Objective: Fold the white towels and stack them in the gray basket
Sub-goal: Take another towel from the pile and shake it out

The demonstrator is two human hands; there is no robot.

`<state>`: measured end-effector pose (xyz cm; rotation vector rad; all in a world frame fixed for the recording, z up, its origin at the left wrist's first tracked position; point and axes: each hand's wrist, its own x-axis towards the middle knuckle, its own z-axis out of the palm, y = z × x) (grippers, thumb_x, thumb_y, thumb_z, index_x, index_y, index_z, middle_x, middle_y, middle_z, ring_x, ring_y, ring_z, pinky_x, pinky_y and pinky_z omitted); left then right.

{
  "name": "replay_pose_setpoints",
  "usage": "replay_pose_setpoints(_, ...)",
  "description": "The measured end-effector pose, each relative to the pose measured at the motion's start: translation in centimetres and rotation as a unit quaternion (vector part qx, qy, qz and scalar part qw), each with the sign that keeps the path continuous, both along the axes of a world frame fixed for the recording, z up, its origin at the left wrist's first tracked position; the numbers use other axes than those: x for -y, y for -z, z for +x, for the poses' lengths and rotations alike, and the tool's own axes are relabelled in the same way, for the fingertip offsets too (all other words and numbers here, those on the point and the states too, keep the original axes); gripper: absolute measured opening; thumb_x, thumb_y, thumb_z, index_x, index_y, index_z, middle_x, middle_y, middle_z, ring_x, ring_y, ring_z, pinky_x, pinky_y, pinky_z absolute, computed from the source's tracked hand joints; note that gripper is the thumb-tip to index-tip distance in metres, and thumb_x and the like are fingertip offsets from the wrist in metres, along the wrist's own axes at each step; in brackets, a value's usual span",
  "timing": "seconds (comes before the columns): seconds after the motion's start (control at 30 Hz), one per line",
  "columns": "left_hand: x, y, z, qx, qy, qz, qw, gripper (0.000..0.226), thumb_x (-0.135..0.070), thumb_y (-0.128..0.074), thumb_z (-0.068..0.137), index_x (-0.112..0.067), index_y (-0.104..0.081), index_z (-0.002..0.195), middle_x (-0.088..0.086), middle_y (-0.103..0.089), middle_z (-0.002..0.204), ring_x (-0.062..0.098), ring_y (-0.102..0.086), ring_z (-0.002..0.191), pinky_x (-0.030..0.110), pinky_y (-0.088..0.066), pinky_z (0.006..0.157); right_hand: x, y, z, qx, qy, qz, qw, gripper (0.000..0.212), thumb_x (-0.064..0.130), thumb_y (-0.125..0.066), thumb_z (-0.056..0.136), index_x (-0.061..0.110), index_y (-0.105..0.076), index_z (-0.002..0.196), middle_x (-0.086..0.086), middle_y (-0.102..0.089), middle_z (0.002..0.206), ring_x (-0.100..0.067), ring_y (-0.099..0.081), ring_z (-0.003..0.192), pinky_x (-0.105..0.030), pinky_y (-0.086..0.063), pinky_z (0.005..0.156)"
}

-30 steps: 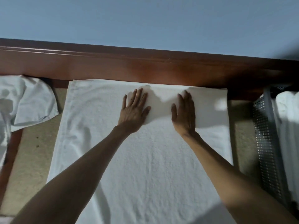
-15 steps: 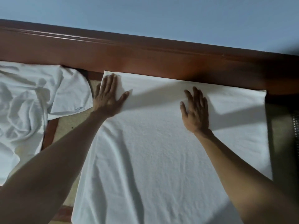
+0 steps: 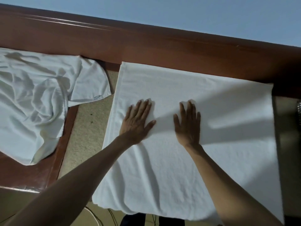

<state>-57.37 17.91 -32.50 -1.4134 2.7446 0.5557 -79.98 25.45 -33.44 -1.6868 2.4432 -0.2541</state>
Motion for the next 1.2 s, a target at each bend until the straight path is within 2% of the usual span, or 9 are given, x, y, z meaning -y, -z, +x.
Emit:
replay_pose_setpoints(0.13,3.8,-0.3,2.9,0.003,-0.005,-0.017,1.000,0.069,-0.066,-0.024,0.105,-0.042,0.005,0.163,-0.012,0.008,0.172,0.013,0.014,0.157,0.045,0.002,0.128,-0.1,0.3,-0.8,-0.006,-0.017,-0.016,1.000,0.061,0.054,-0.023,0.107,0.024,-0.025,0.161,-0.009,-0.015,0.169,-0.026,-0.012,0.157,-0.051,-0.011,0.126)
replay_pose_setpoints(0.3,5.9,0.7,4.0,0.011,-0.044,-0.043,0.998,0.064,-0.061,-0.017,0.107,-0.037,-0.002,0.164,-0.008,0.002,0.172,0.014,0.008,0.158,0.041,0.002,0.129,0.0,0.6,-0.8,-0.013,-0.022,-0.007,1.000,0.060,0.053,-0.024,0.108,0.025,-0.023,0.161,-0.009,-0.013,0.170,-0.026,-0.009,0.157,-0.051,-0.007,0.126)
replay_pose_setpoints(0.4,4.0,0.2,4.9,-0.074,-0.130,-0.037,0.988,0.054,-0.044,-0.030,0.110,-0.021,-0.035,0.159,0.005,-0.029,0.168,0.023,-0.020,0.156,0.047,-0.018,0.126,-0.5,0.3,0.0,0.002,0.010,0.021,1.000,0.059,0.049,-0.024,0.109,0.021,-0.021,0.162,-0.012,-0.011,0.170,-0.030,-0.009,0.157,-0.055,-0.010,0.125)
replay_pose_setpoints(0.5,-1.0,-1.0,6.8,-0.119,-0.198,-0.117,0.966,0.032,-0.034,-0.047,0.107,-0.016,-0.058,0.131,0.008,-0.059,0.133,0.031,-0.054,0.123,0.045,-0.040,0.100,-2.6,0.1,2.0,0.012,0.034,-0.001,0.999,0.061,0.043,-0.027,0.108,0.010,-0.030,0.158,-0.021,-0.021,0.165,-0.040,-0.021,0.152,-0.061,-0.021,0.120)
replay_pose_setpoints(0.57,-4.7,-1.3,8.6,-0.114,-0.246,-0.117,0.956,0.023,-0.033,-0.053,0.104,-0.016,-0.059,0.119,0.009,-0.060,0.116,0.032,-0.054,0.104,0.044,-0.039,0.088,-4.6,0.1,3.7,0.012,0.029,-0.008,0.999,0.063,0.042,-0.029,0.105,0.007,-0.034,0.156,-0.023,-0.026,0.163,-0.039,-0.026,0.151,-0.060,-0.025,0.118)
replay_pose_setpoints(0.67,-8.5,-1.2,10.9,-0.061,-0.287,-0.084,0.952,0.025,-0.040,-0.053,0.103,-0.016,-0.058,0.110,0.008,-0.058,0.107,0.033,-0.053,0.098,0.045,-0.040,0.083,-7.8,-0.1,6.0,0.015,0.016,-0.005,1.000,0.063,0.042,-0.028,0.104,0.009,-0.033,0.157,-0.019,-0.026,0.164,-0.035,-0.024,0.152,-0.058,-0.023,0.119)
replay_pose_setpoints(0.97,-15.1,-3.4,12.8,0.004,-0.356,0.004,0.935,0.045,-0.060,-0.053,0.096,-0.016,-0.063,0.094,0.006,-0.056,0.105,0.031,-0.051,0.105,0.047,-0.040,0.090,-15.7,-0.7,9.0,0.029,-0.006,0.021,0.999,0.062,0.041,-0.029,0.104,0.007,-0.036,0.155,-0.021,-0.026,0.164,-0.038,-0.024,0.152,-0.062,-0.026,0.117)
replay_pose_setpoints(1.13,-17.0,-5.3,13.3,-0.020,-0.394,0.079,0.915,0.038,-0.045,-0.062,0.097,-0.009,-0.070,0.105,0.014,-0.053,0.121,0.035,-0.047,0.118,0.047,-0.040,0.098,-19.7,-0.9,9.8,0.040,-0.005,0.045,0.998,0.059,0.040,-0.036,0.108,0.012,-0.027,0.159,-0.015,-0.015,0.168,-0.032,-0.011,0.156,-0.059,-0.016,0.122)
replay_pose_setpoints(1.2,-17.2,-6.2,13.6,-0.058,-0.407,0.073,0.908,0.033,-0.039,-0.061,0.099,-0.006,-0.067,0.104,0.016,-0.055,0.117,0.037,-0.050,0.114,0.046,-0.041,0.093,-20.8,-1.1,10.2,0.040,-0.001,0.041,0.998,0.059,0.041,-0.036,0.108,0.013,-0.027,0.159,-0.015,-0.014,0.168,-0.031,-0.010,0.156,-0.059,-0.014,0.122)
